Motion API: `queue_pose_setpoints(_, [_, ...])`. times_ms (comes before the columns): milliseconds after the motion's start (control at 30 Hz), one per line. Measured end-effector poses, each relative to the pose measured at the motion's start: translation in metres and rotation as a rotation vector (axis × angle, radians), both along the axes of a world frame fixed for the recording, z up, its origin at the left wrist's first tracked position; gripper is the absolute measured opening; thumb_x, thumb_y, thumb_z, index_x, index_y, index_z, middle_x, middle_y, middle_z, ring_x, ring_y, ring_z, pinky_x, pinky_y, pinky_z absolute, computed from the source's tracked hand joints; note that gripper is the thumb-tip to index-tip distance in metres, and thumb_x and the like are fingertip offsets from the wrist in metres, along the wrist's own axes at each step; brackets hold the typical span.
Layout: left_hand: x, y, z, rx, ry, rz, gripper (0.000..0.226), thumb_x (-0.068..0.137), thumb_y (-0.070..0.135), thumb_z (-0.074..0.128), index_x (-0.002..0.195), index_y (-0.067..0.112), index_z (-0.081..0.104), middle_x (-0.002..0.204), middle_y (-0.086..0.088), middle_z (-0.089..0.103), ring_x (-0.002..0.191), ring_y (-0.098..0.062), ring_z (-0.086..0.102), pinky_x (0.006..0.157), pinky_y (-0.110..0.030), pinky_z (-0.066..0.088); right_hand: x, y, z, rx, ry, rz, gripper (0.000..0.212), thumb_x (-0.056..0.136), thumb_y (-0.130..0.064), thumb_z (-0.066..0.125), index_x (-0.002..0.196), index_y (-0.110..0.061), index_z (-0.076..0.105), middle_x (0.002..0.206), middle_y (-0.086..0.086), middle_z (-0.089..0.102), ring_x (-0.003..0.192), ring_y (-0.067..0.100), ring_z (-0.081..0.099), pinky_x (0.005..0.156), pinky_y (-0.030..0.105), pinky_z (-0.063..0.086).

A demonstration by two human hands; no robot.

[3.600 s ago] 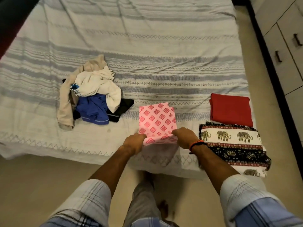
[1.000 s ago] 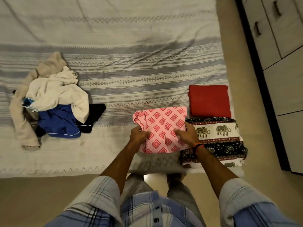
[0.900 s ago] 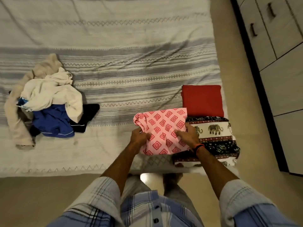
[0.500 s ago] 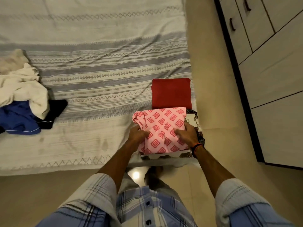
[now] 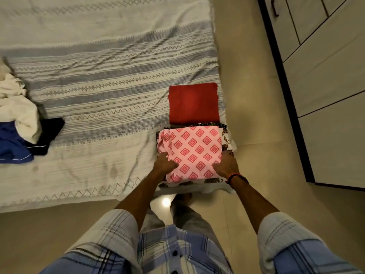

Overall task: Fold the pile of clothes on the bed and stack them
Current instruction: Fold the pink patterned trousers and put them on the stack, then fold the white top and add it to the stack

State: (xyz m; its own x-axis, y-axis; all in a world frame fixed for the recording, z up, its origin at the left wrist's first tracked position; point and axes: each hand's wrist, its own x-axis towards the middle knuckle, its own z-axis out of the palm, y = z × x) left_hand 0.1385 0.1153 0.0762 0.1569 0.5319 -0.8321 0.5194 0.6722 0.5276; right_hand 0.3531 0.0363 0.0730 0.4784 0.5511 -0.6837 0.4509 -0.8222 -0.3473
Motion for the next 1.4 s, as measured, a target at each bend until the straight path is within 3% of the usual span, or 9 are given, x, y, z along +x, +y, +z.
queue_pose_setpoints(100, [0.001,-0.001,0.002,-0.016,0.045,-0.008,0.059,0.078,0.009,0.075,0.132,0.009,0.051,0.131,-0.011,0.059,0.12,-0.03,0.057,0.1,-0.05,0.049,-0.007,0.002,0.003,0.024,0.063,0.044,0.047,0.087,-0.011,0.066,0.131,-0.004,0.048,0.126,0.014,0.06,0.117,0.032,0.057,0.094,0.035,0.047])
queue_pose_setpoints(367, [-0.018,-0.001,0.026,0.028,0.057,0.033,0.058,0.081,0.007,0.074,0.132,0.003,0.047,0.123,-0.007,0.063,0.111,-0.025,0.062,0.098,-0.046,0.051,-0.027,0.005,0.018,0.153,0.11,0.077,0.041,0.086,-0.017,0.07,0.124,-0.009,0.055,0.126,0.011,0.061,0.112,0.027,0.059,0.098,0.045,0.051])
queue_pose_setpoints(500, [-0.039,0.002,0.042,0.073,0.056,0.053,0.058,0.084,0.008,0.072,0.135,0.006,0.045,0.124,-0.009,0.059,0.107,-0.024,0.058,0.094,-0.04,0.051,-0.046,0.011,0.031,0.221,0.12,0.065,0.038,0.085,-0.015,0.072,0.12,-0.009,0.058,0.121,0.008,0.063,0.108,0.024,0.06,0.096,0.039,0.051])
queue_pose_setpoints(667, [-0.089,0.01,0.057,0.153,0.04,0.114,0.066,0.082,0.01,0.074,0.14,0.009,0.044,0.134,-0.013,0.056,0.116,-0.031,0.06,0.099,-0.044,0.05,-0.093,0.03,0.053,0.321,0.103,0.115,0.038,0.085,-0.017,0.073,0.119,-0.009,0.06,0.112,0.004,0.065,0.102,0.019,0.061,0.087,0.03,0.051])
queue_pose_setpoints(767, [-0.139,0.014,0.065,0.179,0.028,0.169,0.059,0.083,0.011,0.075,0.136,0.01,0.048,0.131,-0.013,0.057,0.114,-0.03,0.061,0.099,-0.042,0.051,-0.141,0.044,0.064,0.354,0.114,0.17,0.033,0.085,-0.016,0.072,0.115,-0.01,0.061,0.108,0.001,0.065,0.099,0.017,0.061,0.084,0.028,0.049])
queue_pose_setpoints(900, [-0.222,0.019,0.074,0.211,0.014,0.248,0.054,0.085,0.014,0.074,0.133,0.009,0.049,0.129,-0.012,0.057,0.115,-0.028,0.06,0.102,-0.041,0.049,-0.221,0.066,0.074,0.38,0.163,0.238,0.033,0.084,-0.014,0.072,0.115,-0.008,0.062,0.108,0.005,0.067,0.098,0.021,0.064,0.088,0.036,0.054])
queue_pose_setpoints(1100, [-0.359,0.025,0.087,0.248,0.052,0.381,0.047,0.086,0.011,0.073,0.128,0.008,0.053,0.126,-0.015,0.061,0.114,-0.03,0.059,0.102,-0.043,0.049,-0.35,0.098,0.084,0.425,0.211,0.359,0.034,0.085,-0.014,0.074,0.115,-0.005,0.062,0.109,0.007,0.066,0.089,0.02,0.063,0.076,0.027,0.05])
queue_pose_setpoints(1300, [-0.457,0.038,0.091,0.229,0.091,0.573,0.043,0.088,0.008,0.069,0.128,0.008,0.055,0.127,-0.017,0.059,0.114,-0.032,0.058,0.094,-0.04,0.052,-0.446,0.14,0.091,0.439,0.259,0.501,0.033,0.086,-0.015,0.073,0.116,-0.005,0.062,0.106,0.005,0.065,0.089,0.019,0.062,0.078,0.026,0.049])
queue_pose_setpoints(1400, [-0.488,0.053,0.09,0.21,0.091,0.664,0.042,0.088,0.009,0.07,0.127,0.009,0.055,0.126,-0.016,0.059,0.114,-0.03,0.058,0.089,-0.038,0.052,-0.482,0.169,0.087,0.433,0.261,0.567,0.03,0.085,-0.015,0.073,0.112,-0.007,0.064,0.109,0.007,0.068,0.092,0.021,0.064,0.085,0.033,0.054])
